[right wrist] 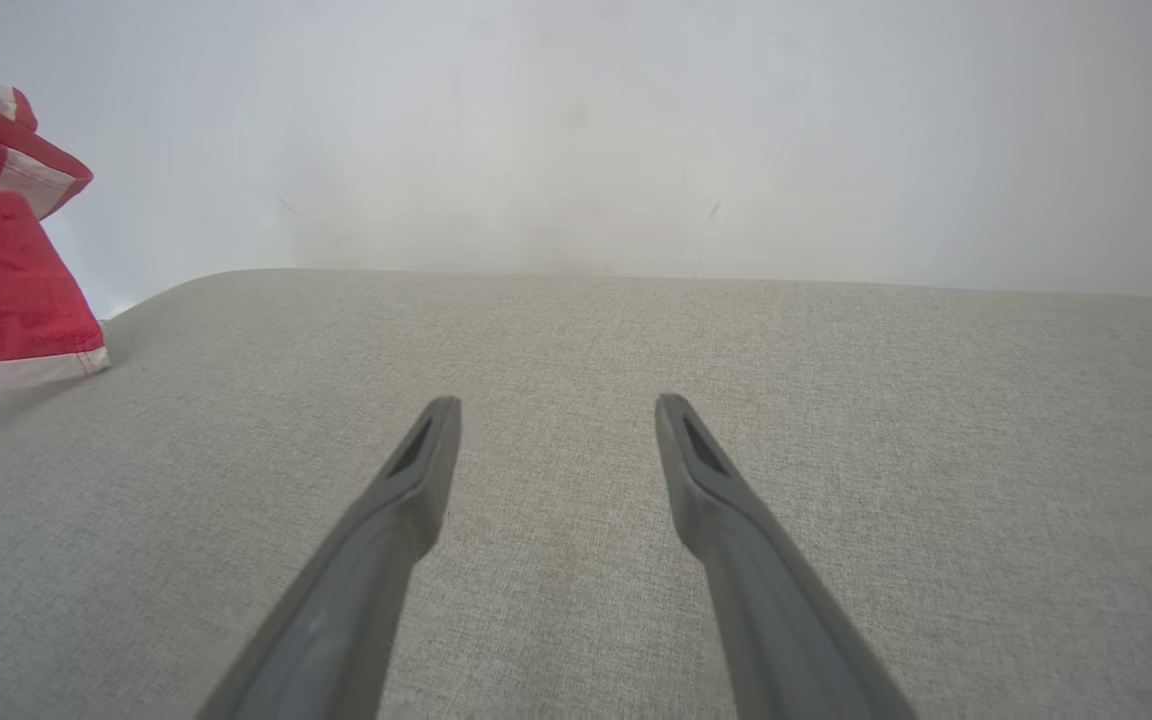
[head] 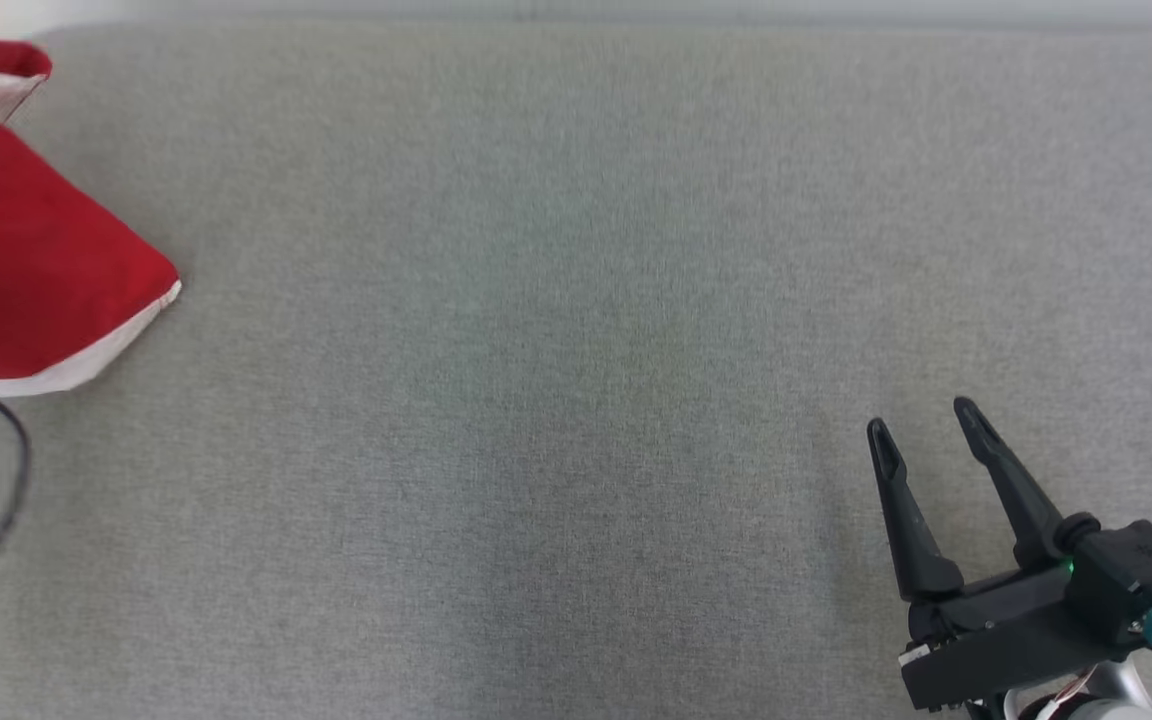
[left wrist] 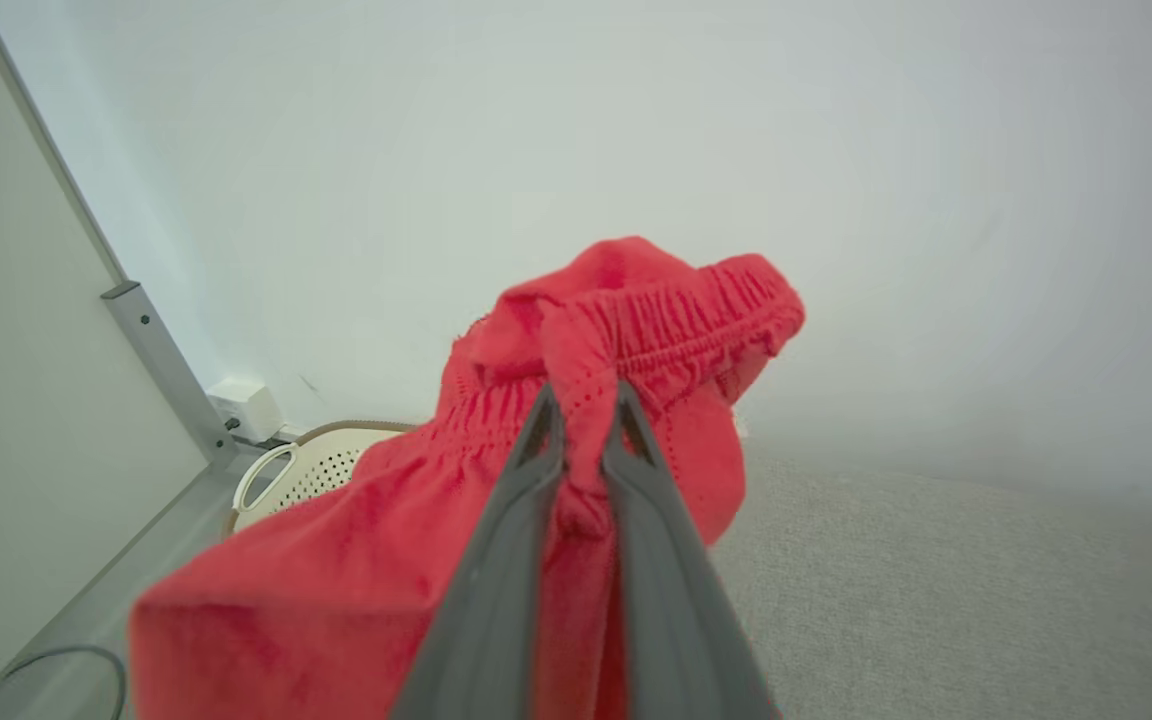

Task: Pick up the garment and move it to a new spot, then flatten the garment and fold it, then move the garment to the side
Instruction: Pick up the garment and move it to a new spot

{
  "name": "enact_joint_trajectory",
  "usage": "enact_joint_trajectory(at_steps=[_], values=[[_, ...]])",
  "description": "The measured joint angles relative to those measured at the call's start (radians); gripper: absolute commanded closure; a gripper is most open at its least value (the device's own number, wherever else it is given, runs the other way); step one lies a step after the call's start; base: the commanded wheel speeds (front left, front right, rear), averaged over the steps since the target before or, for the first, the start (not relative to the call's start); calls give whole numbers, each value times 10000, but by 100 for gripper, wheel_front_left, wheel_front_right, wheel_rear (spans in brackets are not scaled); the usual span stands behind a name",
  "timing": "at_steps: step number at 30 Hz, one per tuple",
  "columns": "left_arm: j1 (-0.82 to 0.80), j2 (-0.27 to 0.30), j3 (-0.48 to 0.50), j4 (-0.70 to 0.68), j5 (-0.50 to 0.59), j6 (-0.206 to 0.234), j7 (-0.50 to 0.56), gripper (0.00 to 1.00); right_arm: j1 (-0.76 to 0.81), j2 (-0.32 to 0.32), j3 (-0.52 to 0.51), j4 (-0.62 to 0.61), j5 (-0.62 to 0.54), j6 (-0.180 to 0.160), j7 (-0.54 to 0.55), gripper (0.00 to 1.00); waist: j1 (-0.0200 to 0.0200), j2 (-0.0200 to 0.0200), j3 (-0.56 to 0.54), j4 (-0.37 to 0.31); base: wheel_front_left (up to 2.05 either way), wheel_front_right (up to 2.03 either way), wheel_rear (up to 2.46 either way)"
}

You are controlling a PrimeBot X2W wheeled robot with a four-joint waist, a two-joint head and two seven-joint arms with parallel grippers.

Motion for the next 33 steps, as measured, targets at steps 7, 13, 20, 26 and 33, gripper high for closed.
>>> enact_joint_trajectory(at_steps=[7,13,20,26,33], values=[[2185,-435,-347,-3405,353,800,-130,100,247,284,40,84,6,0,-59,0,-1,0,-714,-77,0,0,0],[4355,-602,-617,-6450,729,1703,63,100,365,468,71,161,4,0,-165,0,-1,-1,-1042,-508,0,0,0],[6251,-869,-1122,-8364,1248,2518,305,100,391,675,-15,366,12,0,-387,0,-1,-1,-1221,-1178,0,0,0],[6575,-1172,-2069,-8732,1595,2408,391,100,371,803,-186,453,13,0,-562,0,0,-2,-1278,-1765,0,0,0],[6126,-1893,-3241,-7666,1597,1916,506,100,206,957,-378,681,77,0,-792,0,0,-1,-1162,-2599,0,0,0]])
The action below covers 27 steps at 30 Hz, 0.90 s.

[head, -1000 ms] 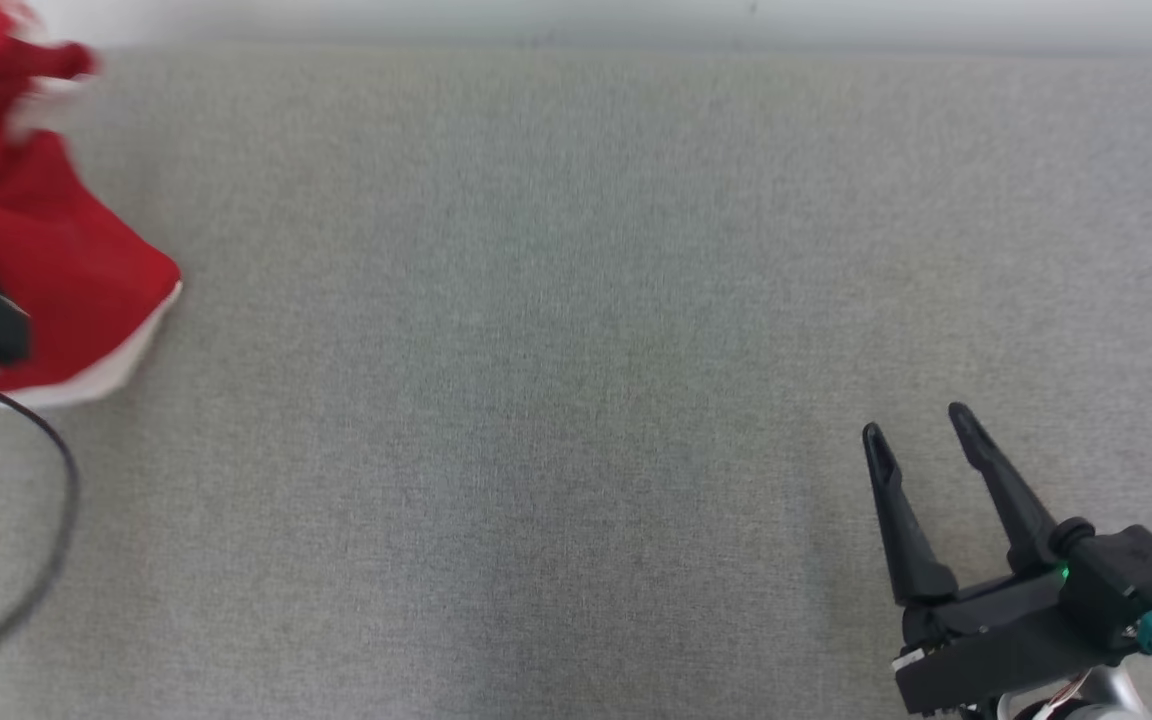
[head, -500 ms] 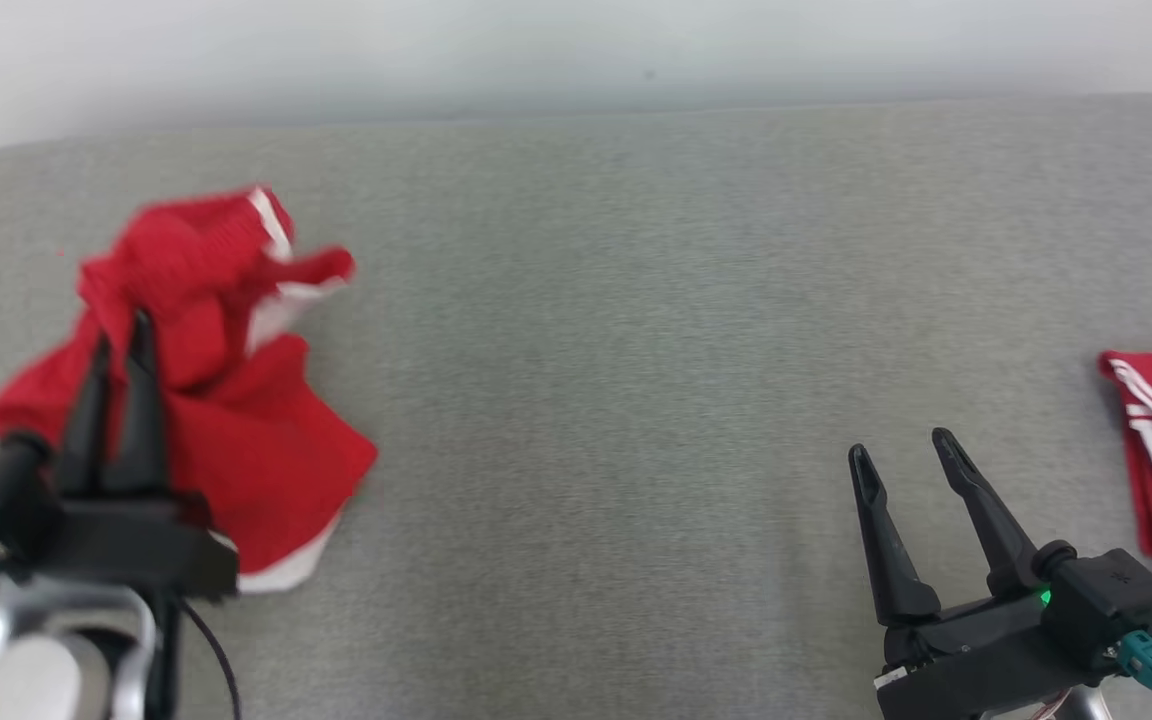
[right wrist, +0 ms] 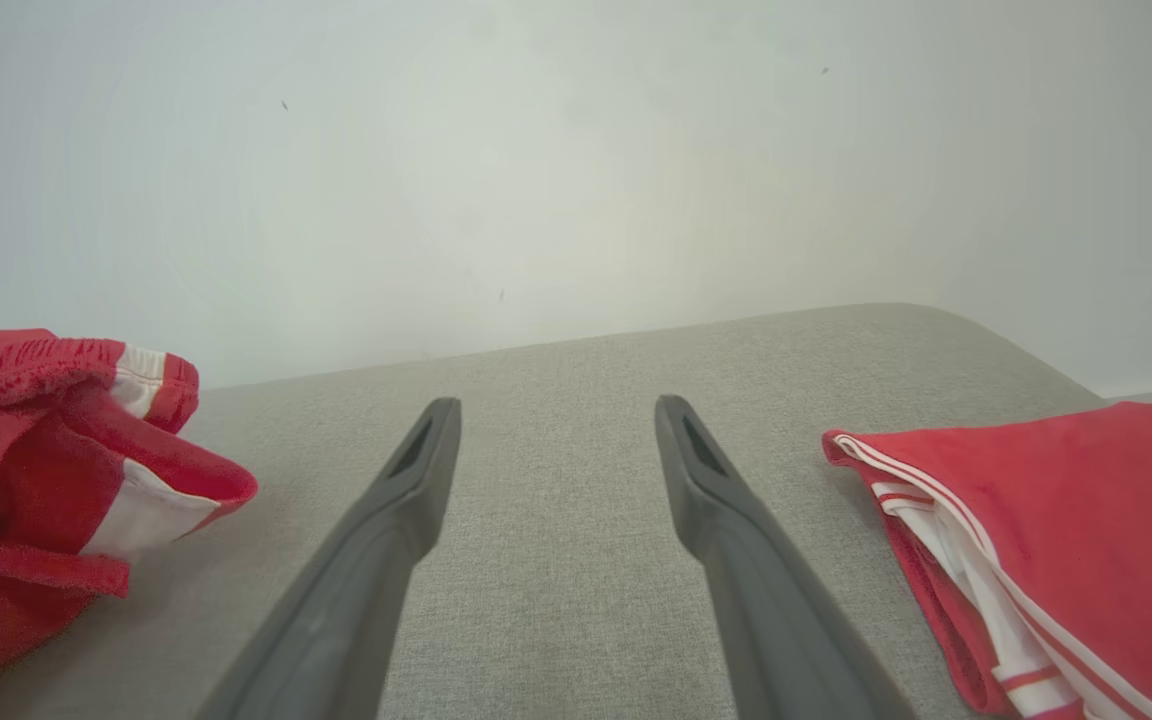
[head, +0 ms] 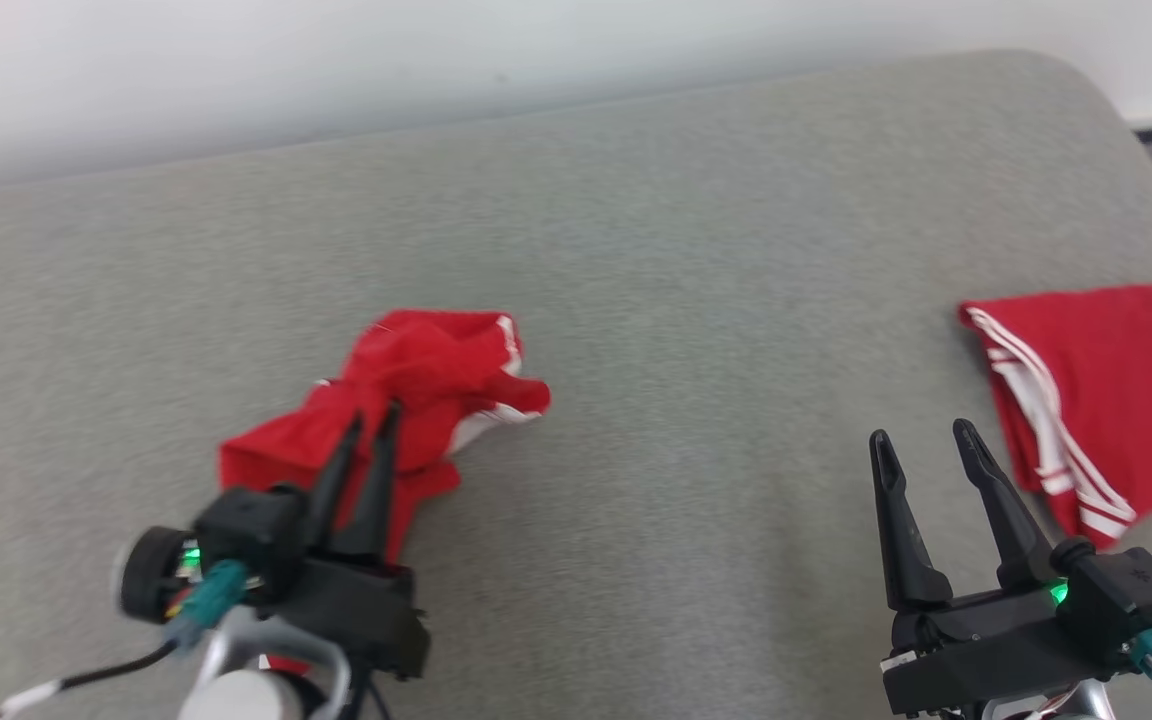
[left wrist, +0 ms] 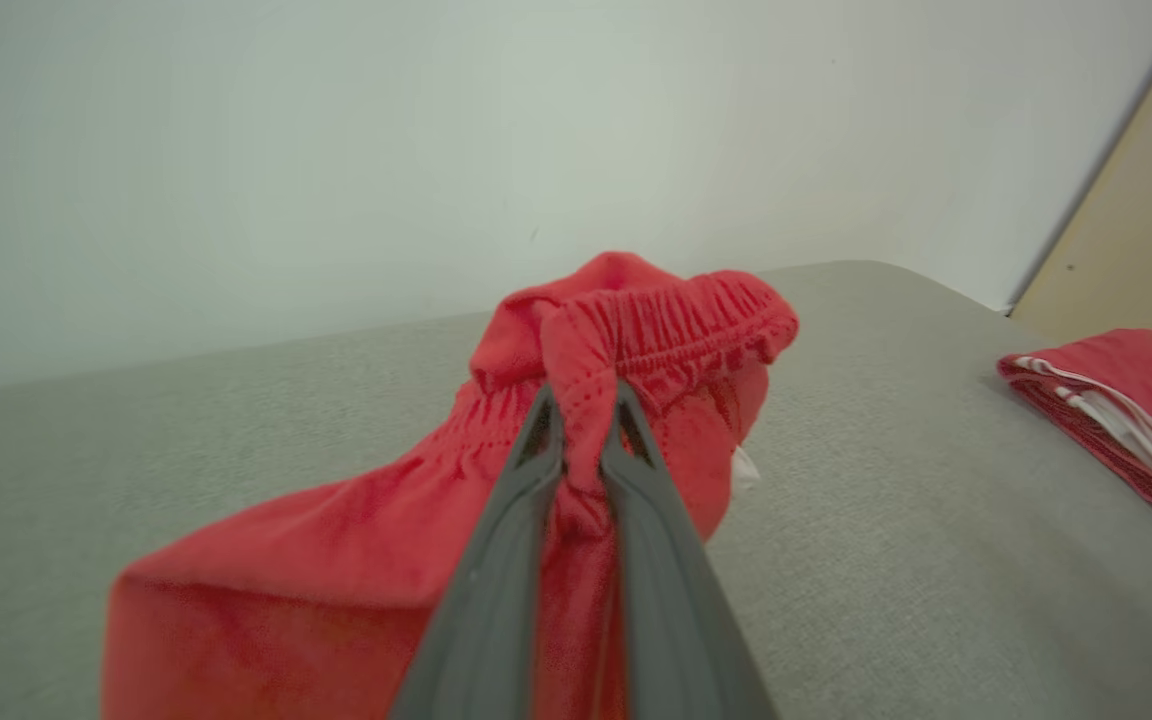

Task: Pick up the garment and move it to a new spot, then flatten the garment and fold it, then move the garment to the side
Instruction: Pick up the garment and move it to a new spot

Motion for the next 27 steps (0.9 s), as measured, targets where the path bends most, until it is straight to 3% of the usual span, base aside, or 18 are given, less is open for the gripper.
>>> enact_joint_trajectory(at_steps=[11,17,18,19,20,27], values=[[-1834,-1012,-938,2771,56,-838,-579,100,-164,217,-58,399,213,0,-431,0,1,0,441,-1458,0,0,0],[-2783,-1473,-1227,4374,-4,-1406,-892,100,-261,305,-44,639,355,0,-623,0,2,1,934,-1922,0,0,0],[-2823,-1549,-1271,4661,-81,-1480,-899,90,-280,324,-42,685,362,0,-663,0,2,1,1014,-1974,0,0,0],[-2858,-1597,-1356,4934,-84,-1534,-897,52,-312,341,-42,727,366,0,-706,0,2,1,1088,-2022,0,0,0],[-2860,-1662,-1407,5154,-104,-1611,-928,0,-353,351,-46,777,395,0,-740,0,2,1,1150,-2068,0,0,0],[-2928,-1856,-1820,5451,-138,-1948,-1519,0,-379,403,-270,961,364,0,-821,0,2,1,1257,-1978,0,0,0]])
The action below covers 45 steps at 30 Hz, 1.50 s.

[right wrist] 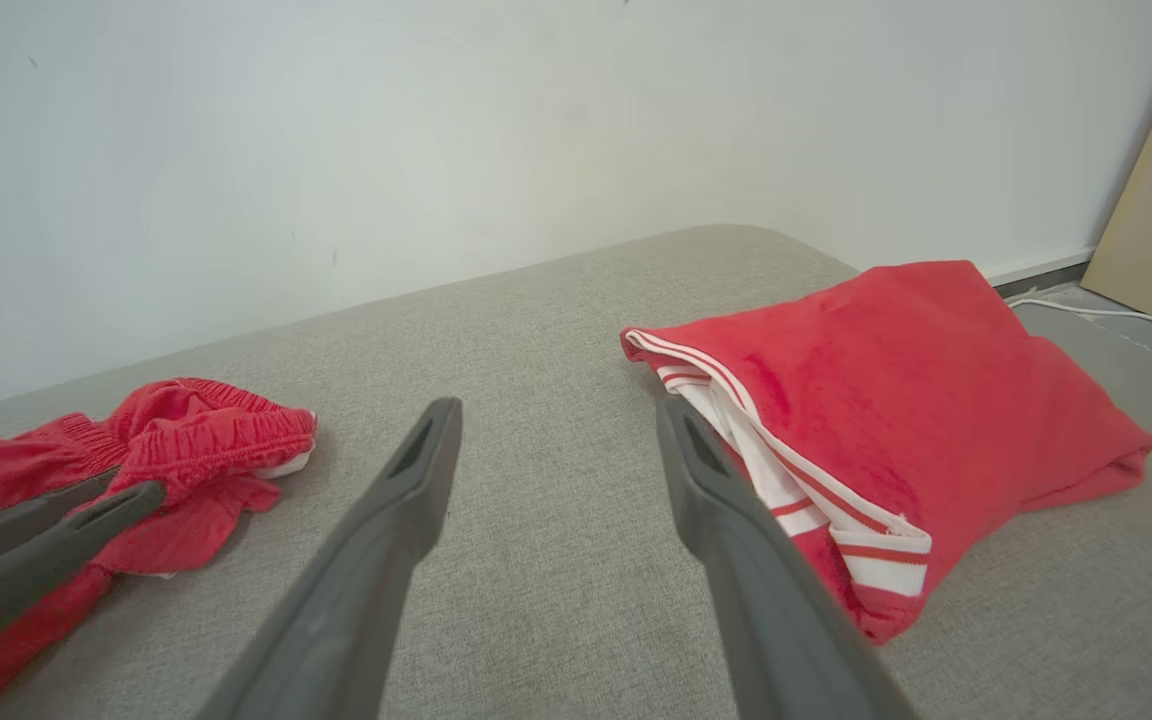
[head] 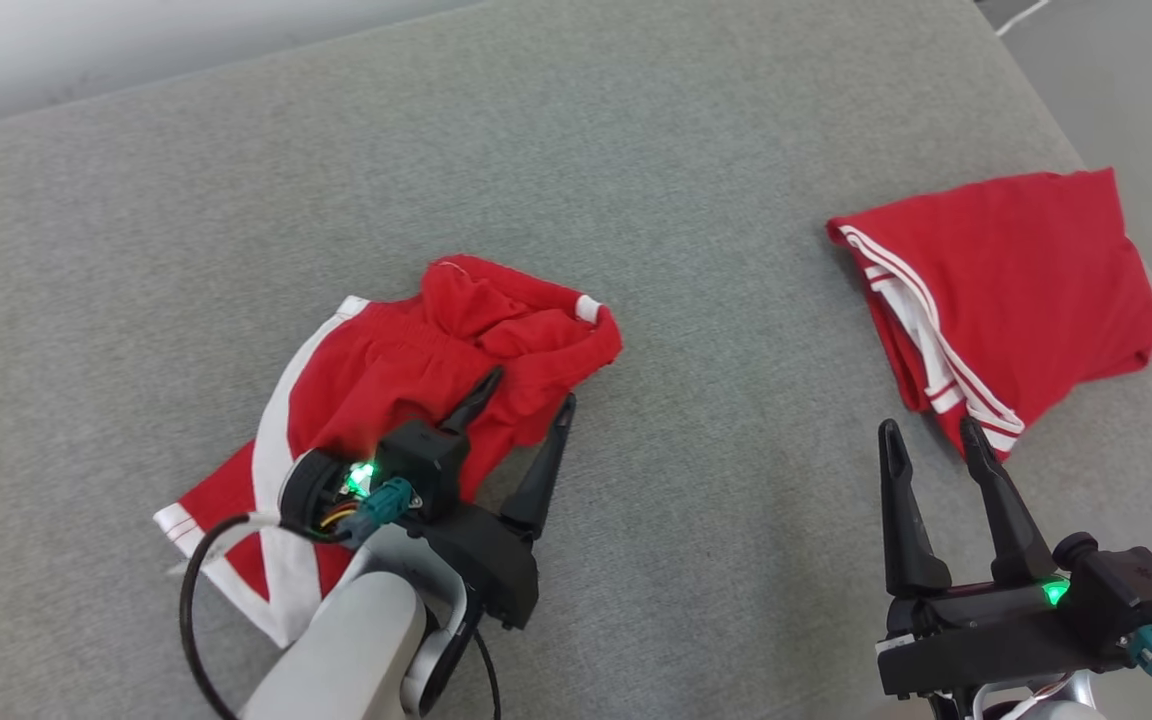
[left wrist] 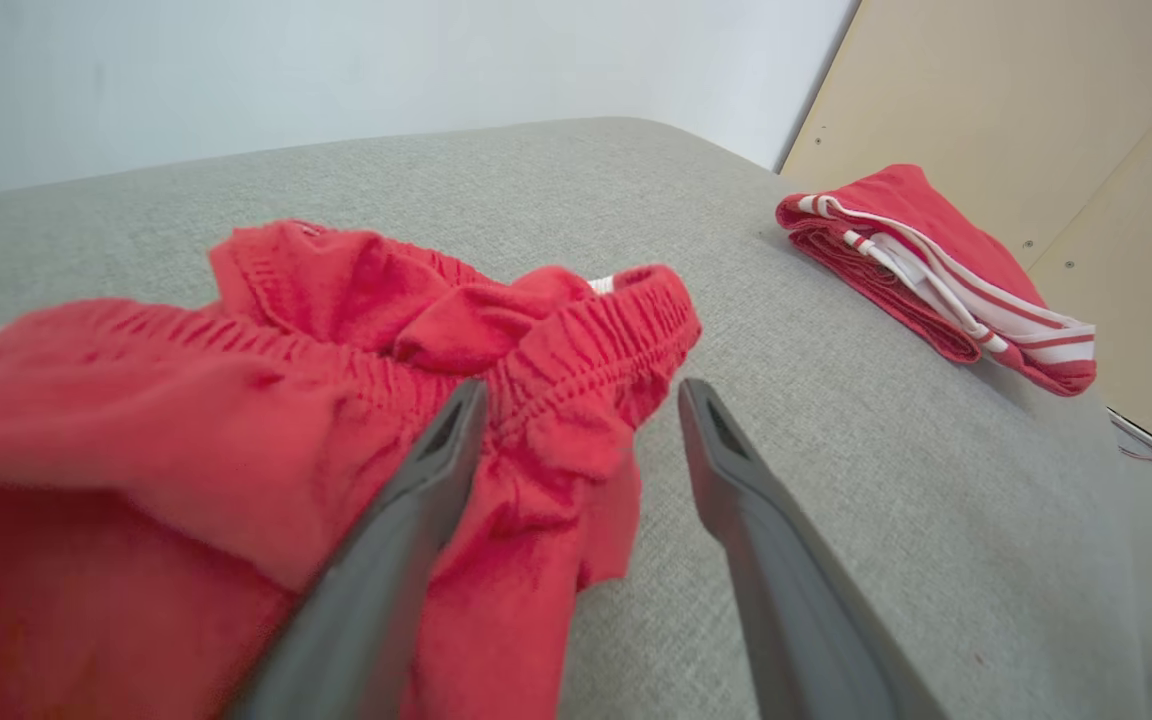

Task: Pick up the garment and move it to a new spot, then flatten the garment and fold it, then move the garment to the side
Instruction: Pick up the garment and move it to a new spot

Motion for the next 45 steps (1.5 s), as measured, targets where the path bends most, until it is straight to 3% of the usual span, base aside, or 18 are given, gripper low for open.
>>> enact_joint_trajectory(at_steps=[7,11,20,27,35,39,45], values=[[803,167,-54,-1429,-140,105,-257,0,6,-17,-314,-6,-88,0,61,0,-1,0,-284,561,0,0,0],[1360,560,318,-2504,-297,550,-255,0,9,-56,-454,-52,-115,0,136,0,-1,-1,-449,954,0,0,0],[2266,1323,1829,-4186,-479,1695,-700,0,-25,-226,-629,-142,-192,0,290,0,-1,0,-783,1826,0,0,0],[2889,1850,3396,-4686,-719,2173,-1202,0,-222,-433,-529,4,-190,0,366,0,-1,0,-1042,2277,0,0,0],[4125,2174,4759,-4945,-826,1977,-1333,0,-168,-556,-320,236,-84,0,499,0,-2,-1,-1537,2506,0,0,0],[4854,2224,4819,-4974,-566,1611,-1358,0,99,-598,-230,347,-79,0,591,0,-2,-1,-1830,2566,0,0,0],[5549,2217,4472,-4761,-284,1484,-1358,0,634,-596,-40,247,-161,0,754,0,-2,-1,-2281,2637,0,0,0]])
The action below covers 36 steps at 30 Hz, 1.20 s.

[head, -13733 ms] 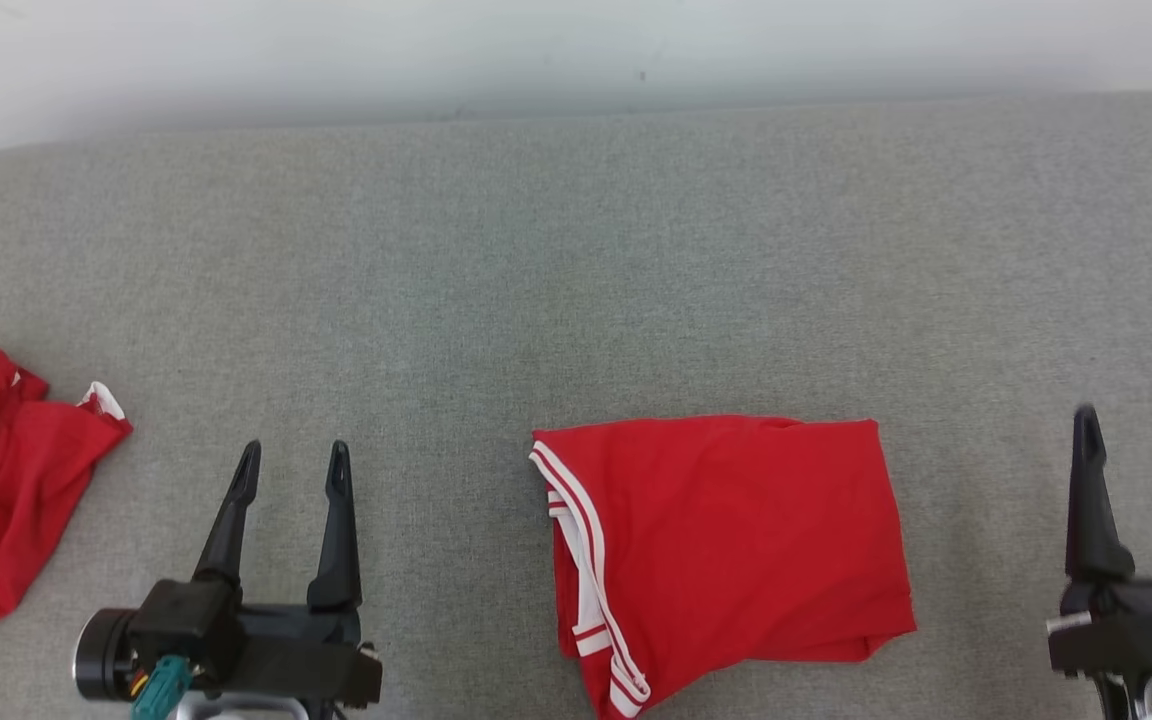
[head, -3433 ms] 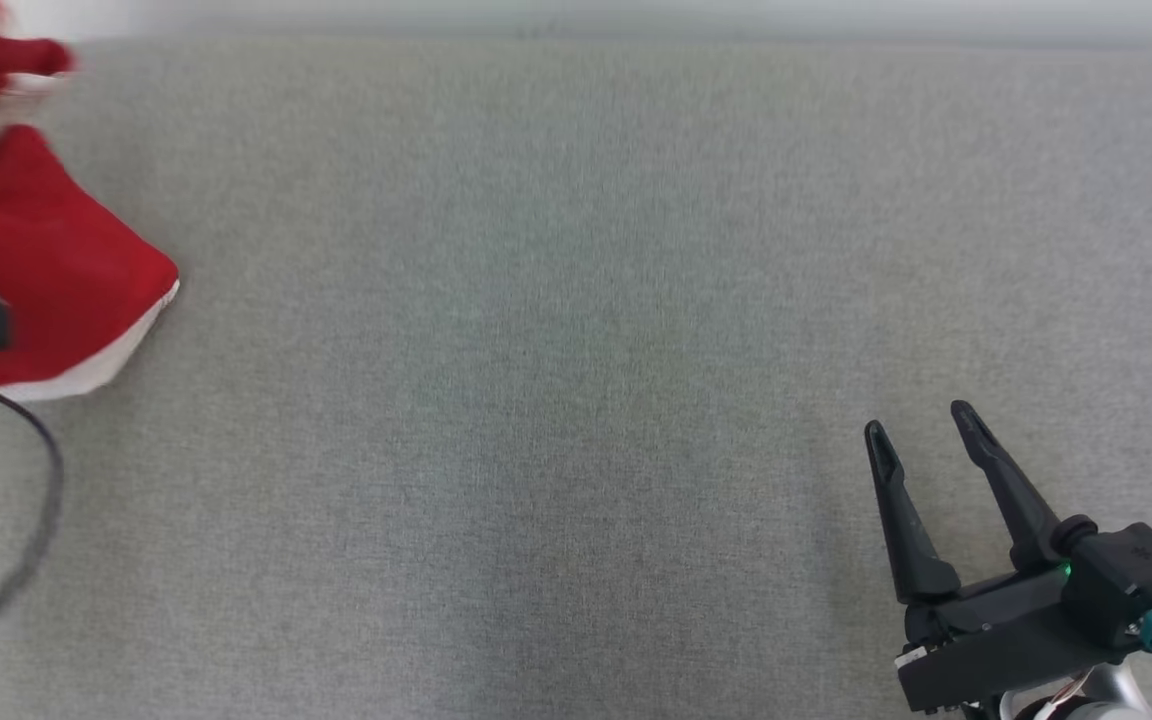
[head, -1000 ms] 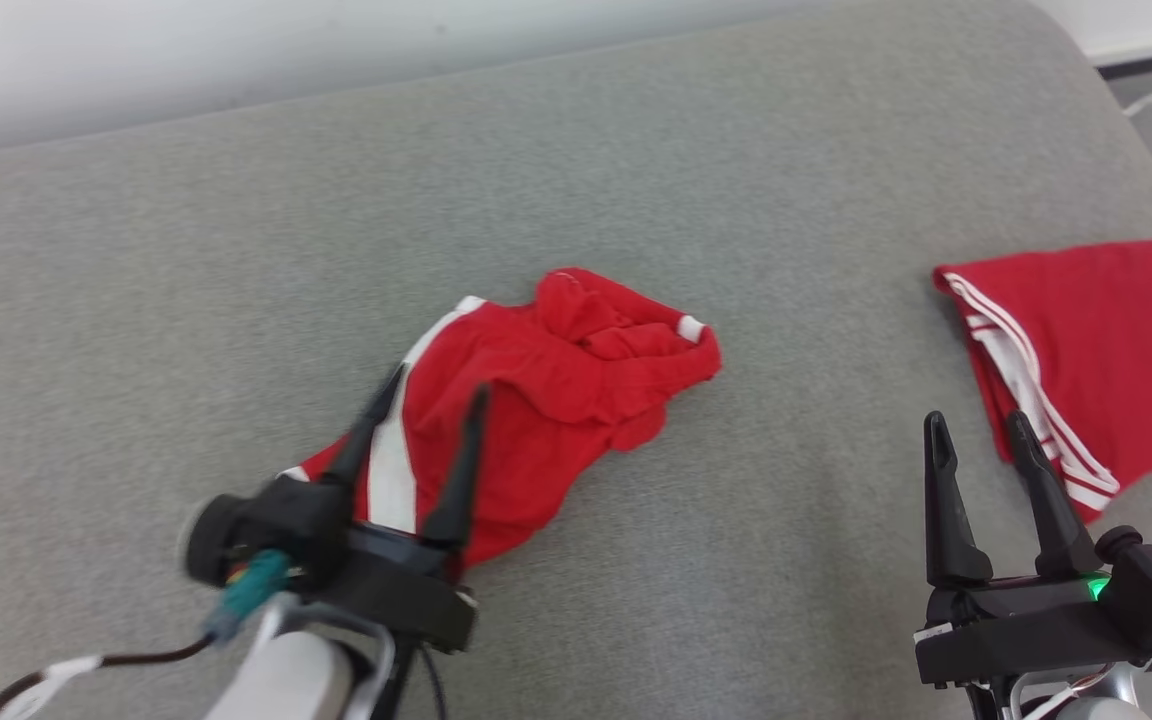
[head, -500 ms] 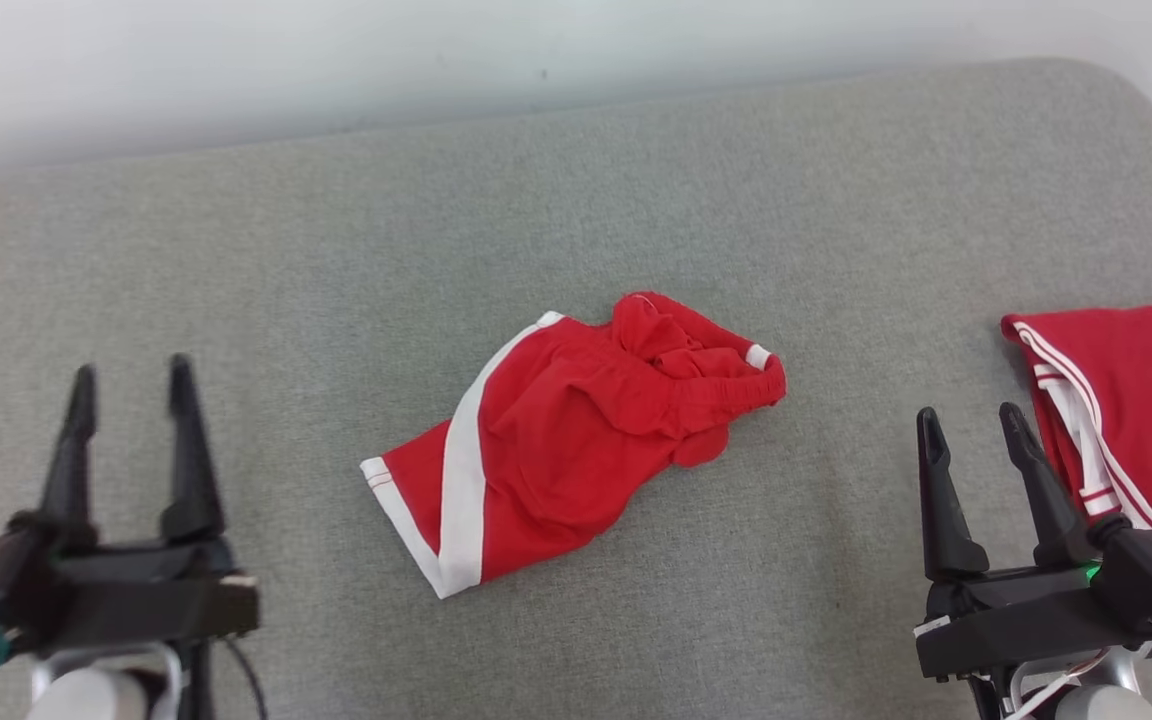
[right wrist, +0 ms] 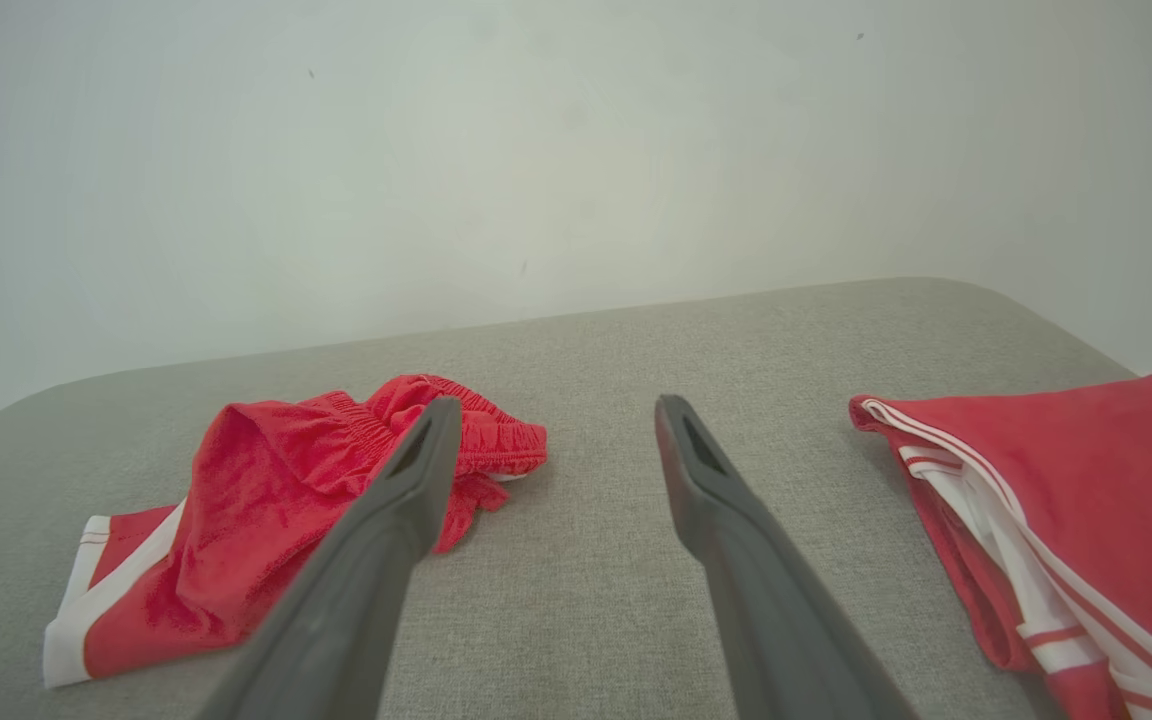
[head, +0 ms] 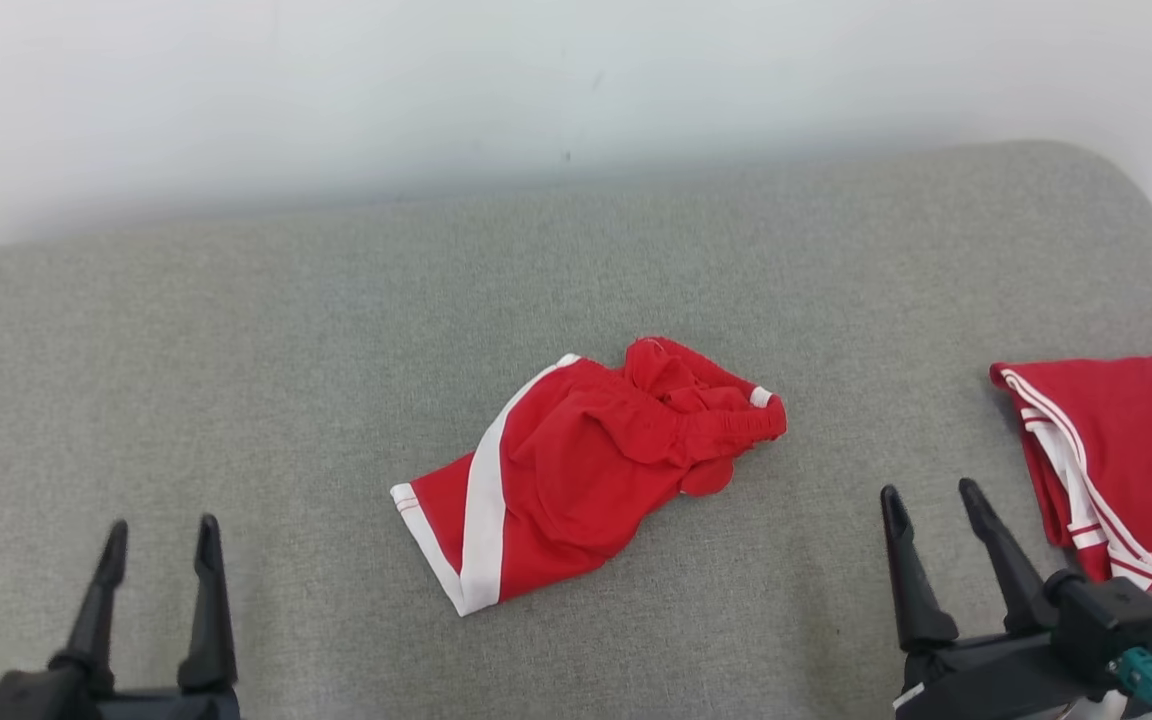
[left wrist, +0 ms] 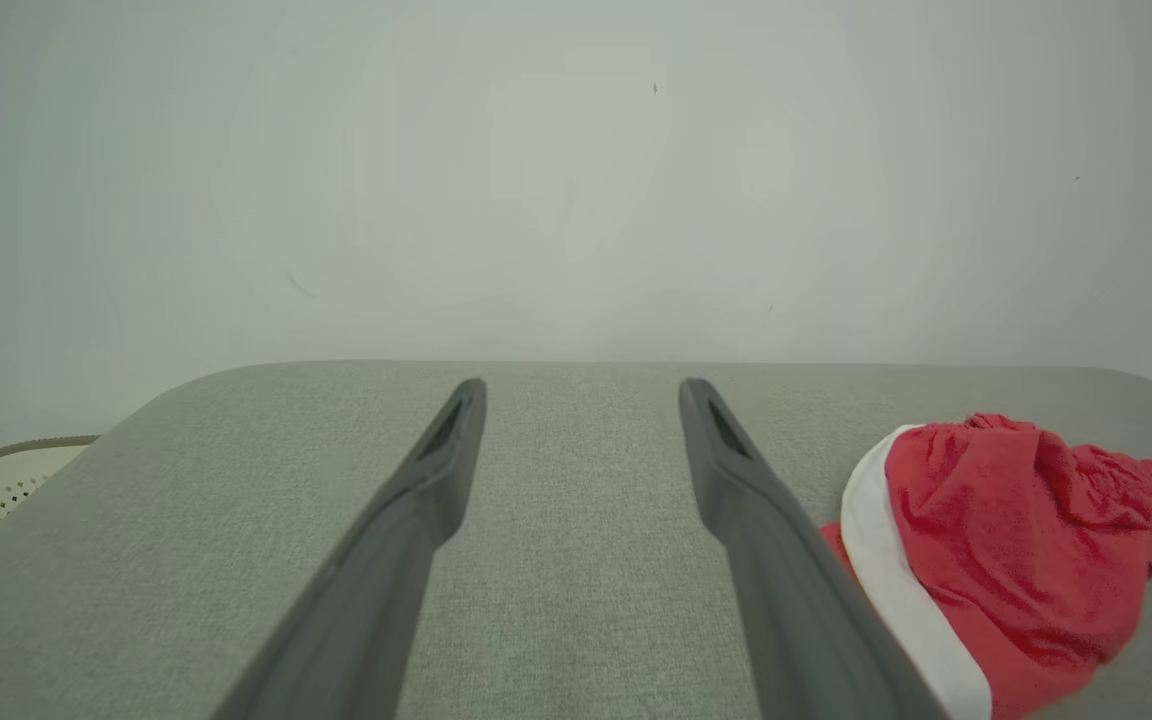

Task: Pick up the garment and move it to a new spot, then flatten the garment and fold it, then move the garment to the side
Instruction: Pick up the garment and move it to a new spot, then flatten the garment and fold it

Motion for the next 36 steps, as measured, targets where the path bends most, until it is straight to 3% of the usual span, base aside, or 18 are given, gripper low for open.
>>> enact_joint_trajectory(at_steps=[19,30,36], values=[[594,-36,-416,349,104,190,320,0,1079,-27,236,-1427,-418,0,788,0,-1,1,-732,102,0,0,0],[286,-105,-631,385,115,169,305,0,1055,-73,-35,-1570,-430,0,874,0,1,1,-577,625,0,0,0],[-57,-232,-803,393,174,90,263,0,306,-293,-165,-1154,209,0,905,0,1,1,-491,999,0,0,0]])
